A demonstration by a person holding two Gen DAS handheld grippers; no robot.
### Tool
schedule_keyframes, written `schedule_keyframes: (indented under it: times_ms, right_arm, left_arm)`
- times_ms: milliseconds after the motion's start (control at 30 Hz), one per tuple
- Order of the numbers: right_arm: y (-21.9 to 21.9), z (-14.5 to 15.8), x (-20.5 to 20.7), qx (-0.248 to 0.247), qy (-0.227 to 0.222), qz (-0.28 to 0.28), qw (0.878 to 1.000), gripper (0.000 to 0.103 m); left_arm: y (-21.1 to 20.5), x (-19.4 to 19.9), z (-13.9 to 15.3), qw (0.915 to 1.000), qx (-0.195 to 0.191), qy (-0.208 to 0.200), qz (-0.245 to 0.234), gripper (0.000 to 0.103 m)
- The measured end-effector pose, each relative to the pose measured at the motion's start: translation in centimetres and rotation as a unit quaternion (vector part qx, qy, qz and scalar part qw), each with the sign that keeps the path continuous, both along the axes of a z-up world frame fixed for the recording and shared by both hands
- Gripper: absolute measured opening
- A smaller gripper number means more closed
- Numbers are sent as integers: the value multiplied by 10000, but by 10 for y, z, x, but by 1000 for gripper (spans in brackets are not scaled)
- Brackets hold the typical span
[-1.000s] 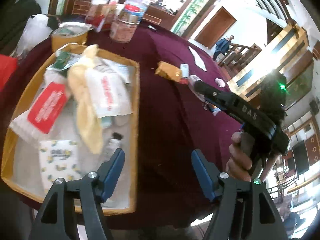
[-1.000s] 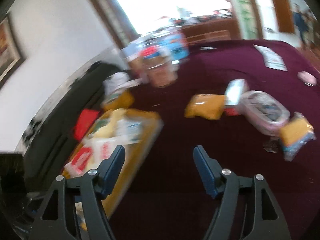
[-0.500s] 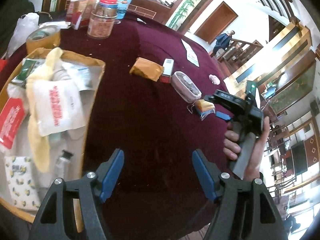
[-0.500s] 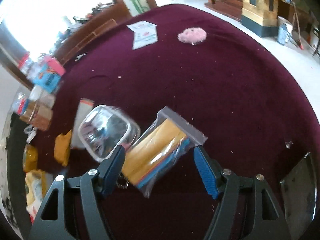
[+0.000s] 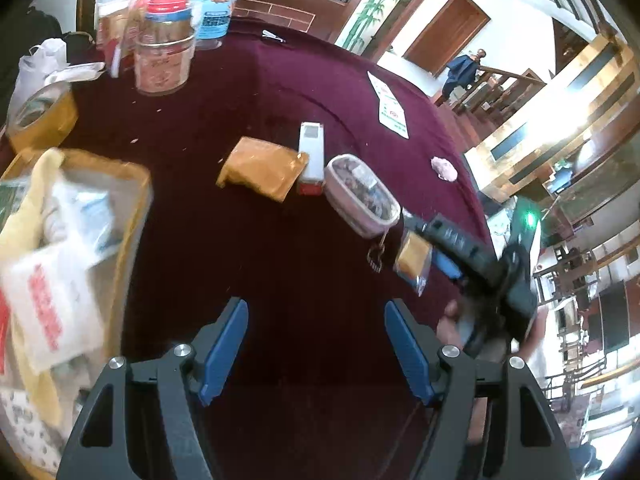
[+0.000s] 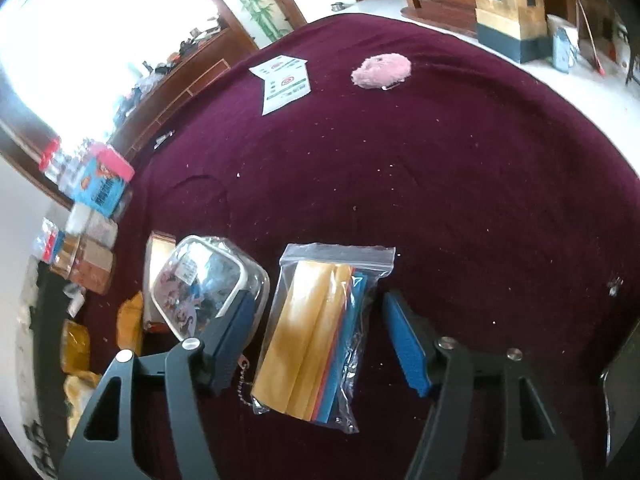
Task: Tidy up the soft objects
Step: 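Grasp the bagged yellow-blue pack with the right tool while the left tool grasps the orange packet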
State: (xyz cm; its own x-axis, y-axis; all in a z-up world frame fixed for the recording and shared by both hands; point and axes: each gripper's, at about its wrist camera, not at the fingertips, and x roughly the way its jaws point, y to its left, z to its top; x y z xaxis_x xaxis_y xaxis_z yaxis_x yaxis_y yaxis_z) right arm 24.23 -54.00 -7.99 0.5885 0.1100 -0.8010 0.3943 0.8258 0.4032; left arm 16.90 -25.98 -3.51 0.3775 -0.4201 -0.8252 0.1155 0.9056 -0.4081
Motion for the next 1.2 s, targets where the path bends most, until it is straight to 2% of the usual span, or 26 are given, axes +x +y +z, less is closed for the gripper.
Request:
schedule_keyframes:
  times_ms: [133, 267, 333, 367, 433, 500, 567, 667, 767, 833, 933, 1200]
  right_arm:
    - [5, 0, -3, -176, 59, 55, 9998, 66]
    - [30, -1, 6, -1108, 298, 300, 9929, 65]
    - [35, -1, 6, -1388, 378, 289, 9892, 43]
    - [33, 0, 6, -1425, 398, 264, 9886, 41]
    - [24, 0, 3, -1222, 382, 208, 9916, 35]
    - [13, 0, 0, -884, 337, 133, 9954, 35]
    - [7, 0, 0, -707, 316, 106, 9969, 35]
    - [8, 0, 0, -691, 324, 124, 9970, 35]
    - [8, 0, 0, -651, 314, 126, 9973, 35]
    - [7, 0, 1, -617, 303, 118, 9976, 35]
    - [5, -1, 1, -573, 280, 112, 9979, 35]
    - [5, -1, 1, -549, 268, 108, 9981, 35]
  left_arm:
    - [-18, 32, -9, 9995, 63, 265, 182, 74]
    - [-31, 62, -21, 9984, 96, 418, 369, 74]
    - [-32, 77, -27, 9974, 110, 490, 510, 74]
    - [-32, 82, -29, 9971, 134, 508, 548, 74]
    - [-28, 93, -30, 9966, 253, 441, 652, 74]
    - [-22, 106, -31, 9954, 502, 355, 735, 74]
    - [-13, 117, -37, 9922, 636, 457, 969, 74]
    - [0, 133, -47, 9879, 551, 642, 1302, 74]
    - [6, 147, -53, 9831, 632, 785, 1528, 74]
    - [-2, 157, -57, 9824, 814, 822, 1468, 79]
    - [-18, 164, -67, 9811, 1162, 945, 1222, 79]
    - [-27, 136, -75, 9821, 1692, 705, 445, 79]
